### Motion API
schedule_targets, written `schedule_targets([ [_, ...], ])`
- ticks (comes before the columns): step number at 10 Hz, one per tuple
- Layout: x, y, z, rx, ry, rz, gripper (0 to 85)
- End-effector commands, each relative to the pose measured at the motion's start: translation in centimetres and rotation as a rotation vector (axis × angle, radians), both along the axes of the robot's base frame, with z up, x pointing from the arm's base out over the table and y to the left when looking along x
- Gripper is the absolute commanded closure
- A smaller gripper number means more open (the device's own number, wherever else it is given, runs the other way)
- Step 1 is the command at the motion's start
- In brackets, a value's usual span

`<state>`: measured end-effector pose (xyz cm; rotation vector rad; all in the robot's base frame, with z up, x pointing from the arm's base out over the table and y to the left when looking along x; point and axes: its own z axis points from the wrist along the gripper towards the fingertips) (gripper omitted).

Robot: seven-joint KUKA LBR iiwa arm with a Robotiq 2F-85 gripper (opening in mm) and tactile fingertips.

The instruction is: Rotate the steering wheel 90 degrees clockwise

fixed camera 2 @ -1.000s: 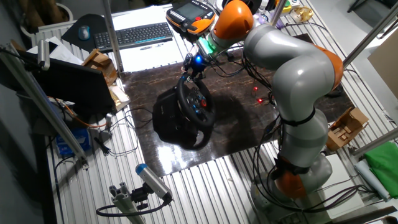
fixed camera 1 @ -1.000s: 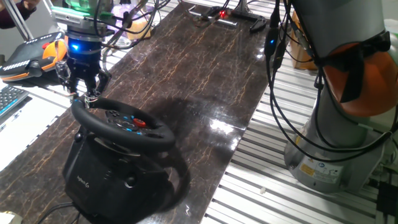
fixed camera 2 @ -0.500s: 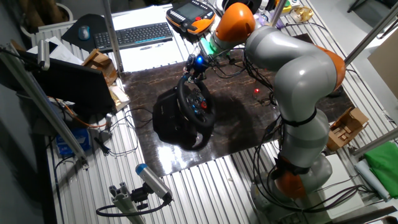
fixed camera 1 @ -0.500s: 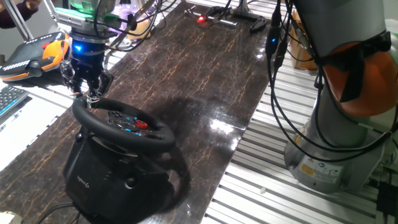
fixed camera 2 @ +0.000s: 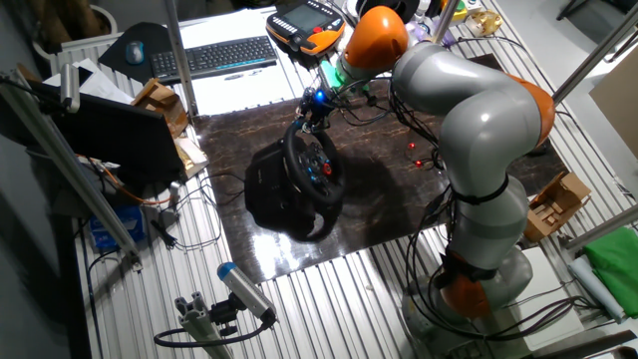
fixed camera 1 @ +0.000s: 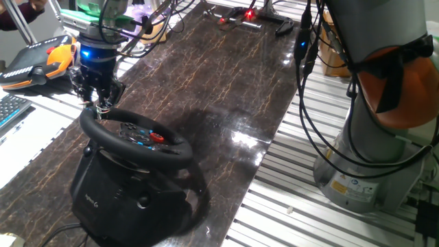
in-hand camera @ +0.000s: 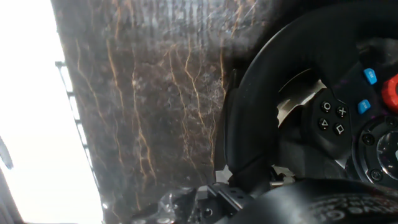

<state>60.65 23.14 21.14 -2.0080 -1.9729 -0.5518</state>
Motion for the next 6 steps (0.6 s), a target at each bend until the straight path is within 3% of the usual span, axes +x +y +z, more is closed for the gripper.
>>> schedule_targets([
  [1, 0.05, -0.1, 0.0, 0.0, 0.001, -0.016, 54.3],
  [6, 0.11, -1.2, -0.9, -0.023, 0.036, -0.113, 54.7],
])
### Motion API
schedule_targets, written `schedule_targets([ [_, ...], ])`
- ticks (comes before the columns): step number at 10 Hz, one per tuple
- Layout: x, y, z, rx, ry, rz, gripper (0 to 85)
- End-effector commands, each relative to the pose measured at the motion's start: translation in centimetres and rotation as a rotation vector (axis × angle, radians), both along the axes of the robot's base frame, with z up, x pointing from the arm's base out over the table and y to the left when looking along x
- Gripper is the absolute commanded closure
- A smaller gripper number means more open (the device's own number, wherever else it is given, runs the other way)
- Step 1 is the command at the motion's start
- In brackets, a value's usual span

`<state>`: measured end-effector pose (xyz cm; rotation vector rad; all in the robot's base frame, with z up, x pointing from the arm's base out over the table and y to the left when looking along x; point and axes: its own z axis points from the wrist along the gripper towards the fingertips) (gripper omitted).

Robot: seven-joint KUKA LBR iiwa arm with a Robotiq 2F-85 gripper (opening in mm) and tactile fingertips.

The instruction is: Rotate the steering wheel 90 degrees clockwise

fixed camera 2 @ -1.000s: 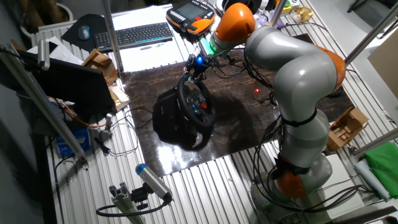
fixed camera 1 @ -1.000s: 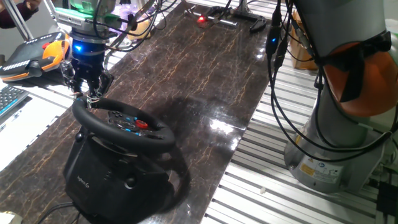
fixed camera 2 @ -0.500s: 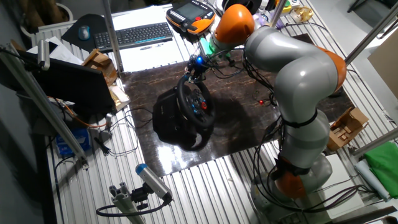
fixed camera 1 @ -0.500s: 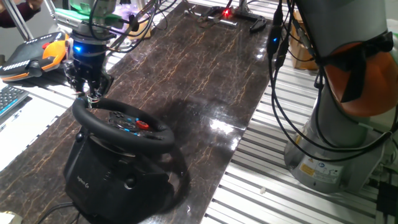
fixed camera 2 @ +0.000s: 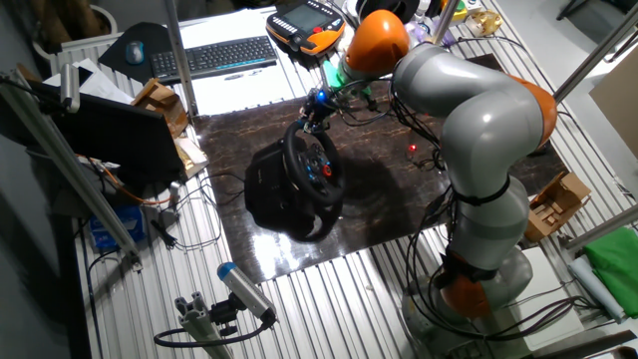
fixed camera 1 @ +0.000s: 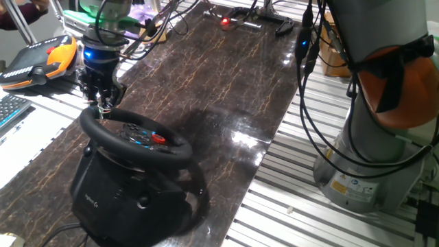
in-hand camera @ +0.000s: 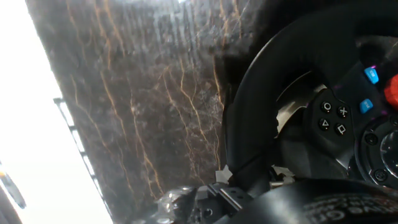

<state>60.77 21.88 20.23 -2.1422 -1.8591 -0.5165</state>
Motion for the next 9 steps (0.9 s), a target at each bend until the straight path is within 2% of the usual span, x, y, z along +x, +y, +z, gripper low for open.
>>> schedule_targets([
  [1, -0.03, -0.2, -0.2, 0.0, 0.005, -0.015, 55.0],
  [4, -0.12, -0.7, -0.6, 0.04, 0.035, -0.085, 55.0],
  [9, -0.23, -1.7, -1.5, 0.052, 0.058, -0.137, 55.0],
])
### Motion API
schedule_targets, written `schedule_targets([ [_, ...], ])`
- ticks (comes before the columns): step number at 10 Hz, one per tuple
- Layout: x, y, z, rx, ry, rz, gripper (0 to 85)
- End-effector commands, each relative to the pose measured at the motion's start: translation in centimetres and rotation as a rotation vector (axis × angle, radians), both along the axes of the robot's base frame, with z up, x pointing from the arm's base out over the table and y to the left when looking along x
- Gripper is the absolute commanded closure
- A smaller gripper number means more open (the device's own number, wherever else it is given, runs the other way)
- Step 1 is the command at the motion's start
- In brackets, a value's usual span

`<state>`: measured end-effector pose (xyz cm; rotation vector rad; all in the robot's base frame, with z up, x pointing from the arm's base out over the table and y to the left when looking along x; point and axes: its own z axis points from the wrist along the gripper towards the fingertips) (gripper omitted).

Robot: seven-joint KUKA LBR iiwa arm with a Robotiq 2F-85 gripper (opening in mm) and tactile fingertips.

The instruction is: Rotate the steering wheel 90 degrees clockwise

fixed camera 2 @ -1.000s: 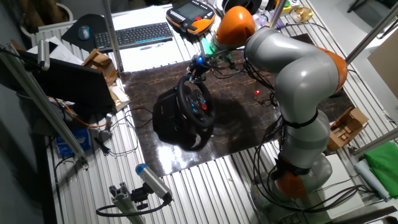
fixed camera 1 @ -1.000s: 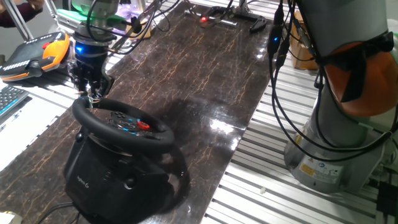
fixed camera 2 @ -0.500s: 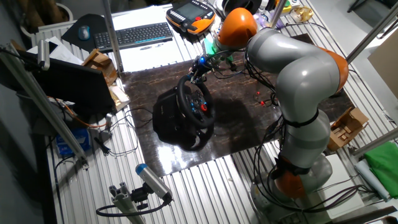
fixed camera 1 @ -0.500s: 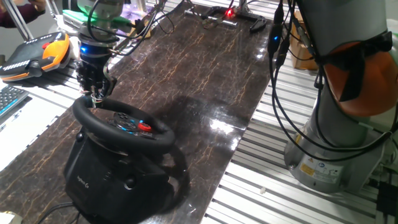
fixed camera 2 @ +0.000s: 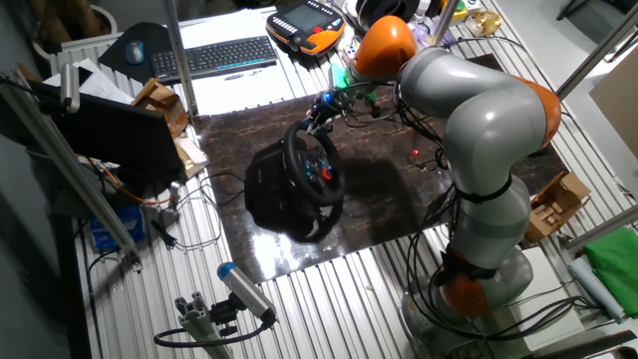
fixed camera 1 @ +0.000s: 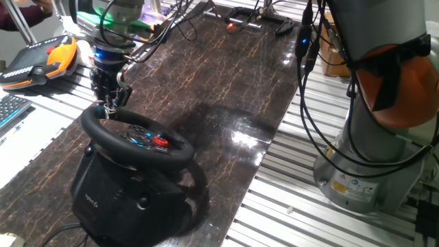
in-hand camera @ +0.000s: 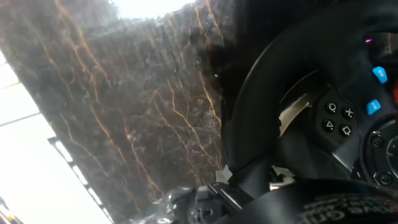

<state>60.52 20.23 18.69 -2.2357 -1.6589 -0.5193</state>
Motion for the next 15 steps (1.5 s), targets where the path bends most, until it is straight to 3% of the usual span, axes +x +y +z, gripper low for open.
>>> schedule_targets([
  [1, -0.01, -0.2, -0.1, 0.0, 0.004, -0.01, 55.0],
  [15, -0.85, -2.1, -2.6, -0.027, 0.028, -0.069, 55.0],
])
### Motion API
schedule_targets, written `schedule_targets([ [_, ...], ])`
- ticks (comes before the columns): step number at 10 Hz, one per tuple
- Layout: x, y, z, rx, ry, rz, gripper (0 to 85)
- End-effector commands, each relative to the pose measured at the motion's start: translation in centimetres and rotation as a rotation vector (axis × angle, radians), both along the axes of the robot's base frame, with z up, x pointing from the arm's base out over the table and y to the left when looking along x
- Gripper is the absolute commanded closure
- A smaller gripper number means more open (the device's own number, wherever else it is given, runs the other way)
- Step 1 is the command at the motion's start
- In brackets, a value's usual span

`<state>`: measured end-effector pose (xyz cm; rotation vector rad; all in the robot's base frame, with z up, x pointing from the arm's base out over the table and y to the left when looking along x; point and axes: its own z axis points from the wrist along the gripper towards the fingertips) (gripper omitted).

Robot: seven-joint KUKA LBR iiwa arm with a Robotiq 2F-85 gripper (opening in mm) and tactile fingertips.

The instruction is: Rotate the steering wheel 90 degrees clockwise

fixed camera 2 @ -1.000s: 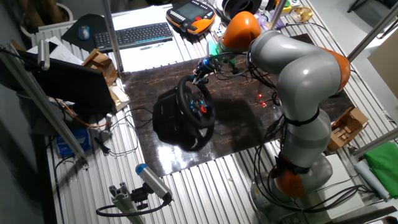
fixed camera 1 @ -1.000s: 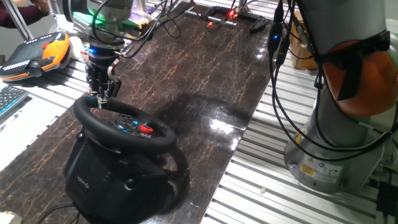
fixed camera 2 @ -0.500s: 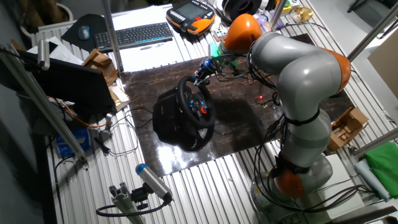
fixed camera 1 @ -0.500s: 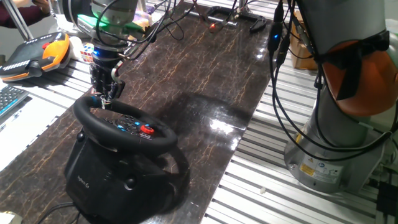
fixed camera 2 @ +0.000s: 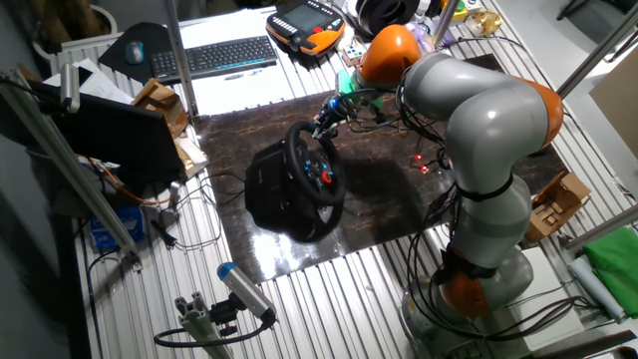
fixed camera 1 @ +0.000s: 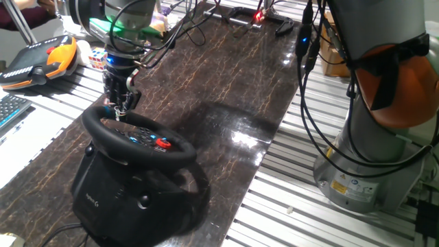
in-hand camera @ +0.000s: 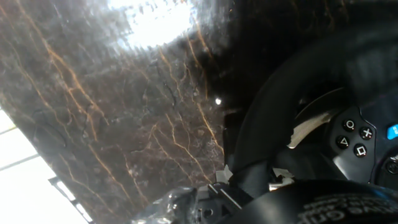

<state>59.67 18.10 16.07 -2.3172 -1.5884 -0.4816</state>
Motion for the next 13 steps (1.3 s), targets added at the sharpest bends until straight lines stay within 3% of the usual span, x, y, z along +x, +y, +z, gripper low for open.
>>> schedule_targets([
  [1, -0.05, 0.0, 0.0, -0.003, 0.005, -0.008, 55.0],
  [10, -0.57, -0.9, -0.9, 0.001, 0.065, -0.119, 54.0],
  [13, -0.84, -1.2, -1.6, -0.005, 0.063, -0.133, 53.3],
])
